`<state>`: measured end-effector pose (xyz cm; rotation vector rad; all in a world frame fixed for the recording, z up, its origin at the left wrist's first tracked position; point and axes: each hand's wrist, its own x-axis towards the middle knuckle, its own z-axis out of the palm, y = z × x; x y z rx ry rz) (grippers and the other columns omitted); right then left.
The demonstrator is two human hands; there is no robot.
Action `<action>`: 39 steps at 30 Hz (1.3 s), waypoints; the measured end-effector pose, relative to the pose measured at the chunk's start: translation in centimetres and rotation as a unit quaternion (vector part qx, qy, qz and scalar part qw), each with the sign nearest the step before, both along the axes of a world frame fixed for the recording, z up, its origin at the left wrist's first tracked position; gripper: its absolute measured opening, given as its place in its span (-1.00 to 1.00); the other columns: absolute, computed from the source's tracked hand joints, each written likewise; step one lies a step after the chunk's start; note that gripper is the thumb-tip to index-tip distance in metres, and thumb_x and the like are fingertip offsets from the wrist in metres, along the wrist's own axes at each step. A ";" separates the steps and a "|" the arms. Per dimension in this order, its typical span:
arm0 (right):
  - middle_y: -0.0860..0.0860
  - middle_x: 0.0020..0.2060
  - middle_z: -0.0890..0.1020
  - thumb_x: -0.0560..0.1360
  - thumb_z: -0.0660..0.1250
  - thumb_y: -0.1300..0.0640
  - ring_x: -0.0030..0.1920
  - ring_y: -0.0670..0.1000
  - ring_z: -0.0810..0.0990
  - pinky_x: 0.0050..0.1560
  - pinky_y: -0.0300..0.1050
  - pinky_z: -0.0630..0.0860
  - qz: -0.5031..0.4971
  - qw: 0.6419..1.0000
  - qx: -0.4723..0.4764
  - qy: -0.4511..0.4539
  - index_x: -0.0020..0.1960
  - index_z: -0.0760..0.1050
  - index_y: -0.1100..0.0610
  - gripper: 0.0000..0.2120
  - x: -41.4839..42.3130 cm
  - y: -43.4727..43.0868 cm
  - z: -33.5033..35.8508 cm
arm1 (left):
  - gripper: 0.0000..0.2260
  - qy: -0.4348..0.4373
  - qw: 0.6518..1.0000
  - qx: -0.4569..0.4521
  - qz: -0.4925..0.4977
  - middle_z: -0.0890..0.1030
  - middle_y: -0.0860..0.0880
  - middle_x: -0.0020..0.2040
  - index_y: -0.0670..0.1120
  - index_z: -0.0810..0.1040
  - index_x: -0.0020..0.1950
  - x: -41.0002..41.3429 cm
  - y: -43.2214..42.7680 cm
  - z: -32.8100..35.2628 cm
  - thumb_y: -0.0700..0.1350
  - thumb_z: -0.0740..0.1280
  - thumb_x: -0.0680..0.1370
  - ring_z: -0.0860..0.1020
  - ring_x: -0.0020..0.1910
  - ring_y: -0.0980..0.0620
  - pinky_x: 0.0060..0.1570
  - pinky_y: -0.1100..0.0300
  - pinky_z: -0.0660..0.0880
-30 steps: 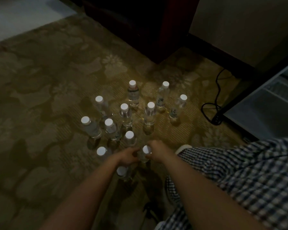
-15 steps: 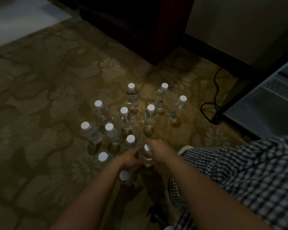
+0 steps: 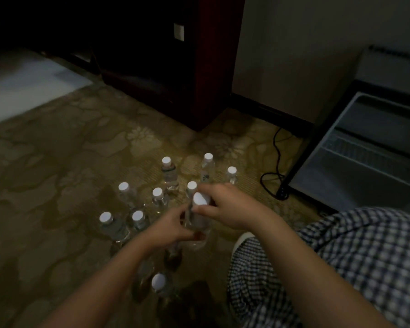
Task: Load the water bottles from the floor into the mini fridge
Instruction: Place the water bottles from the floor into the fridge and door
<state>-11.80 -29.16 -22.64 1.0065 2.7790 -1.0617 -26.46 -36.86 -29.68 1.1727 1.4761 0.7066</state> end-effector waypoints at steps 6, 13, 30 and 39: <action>-0.15 -0.19 0.54 0.52 0.27 -0.05 -0.22 -0.18 0.51 -0.22 -0.28 0.40 -0.100 0.984 -0.013 0.149 0.10 0.49 -0.01 -0.80 4.3 1.3 4.0 | -0.64 0.064 0.995 0.062 -0.055 0.65 0.11 -0.04 0.13 0.52 -0.01 1.2 3.4 6.3 -0.23 0.49 0.34 0.61 -0.02 0.24 0.00 0.30 0.55; -0.09 0.01 0.57 0.48 0.32 -0.09 0.00 -0.11 0.55 0.02 -0.15 0.52 -0.157 0.960 0.028 0.228 0.22 0.46 -0.05 -0.66 9.8 5.8 8.5 | -0.72 0.076 0.983 0.155 -0.064 0.68 0.09 -0.17 0.12 0.56 -0.08 6.5 9.2 12.0 -0.21 0.50 0.35 0.63 -0.12 0.24 -0.20 0.39 0.54; -0.04 -0.04 0.61 0.52 0.27 -0.05 -0.01 -0.05 0.60 -0.02 -0.10 0.54 -0.280 0.923 0.048 0.260 0.11 0.48 0.04 -0.77 24.0 15.9 13.7 | -0.72 0.063 0.964 0.178 -0.185 0.60 0.11 0.01 0.07 0.51 0.08 22.7 24.0 17.9 -0.12 0.45 0.41 0.54 0.04 0.20 -0.02 0.31 0.48; -0.09 -0.02 0.59 0.51 0.29 -0.06 0.02 -0.10 0.56 -0.07 -0.22 0.49 -0.401 0.883 -0.010 0.243 0.14 0.47 0.02 -0.74 29.6 21.5 4.0 | -0.56 0.146 0.943 0.035 -0.296 0.52 0.01 0.18 -0.02 0.35 0.37 28.2 30.9 11.7 0.01 0.33 0.51 0.50 0.08 0.11 -0.09 0.38 0.44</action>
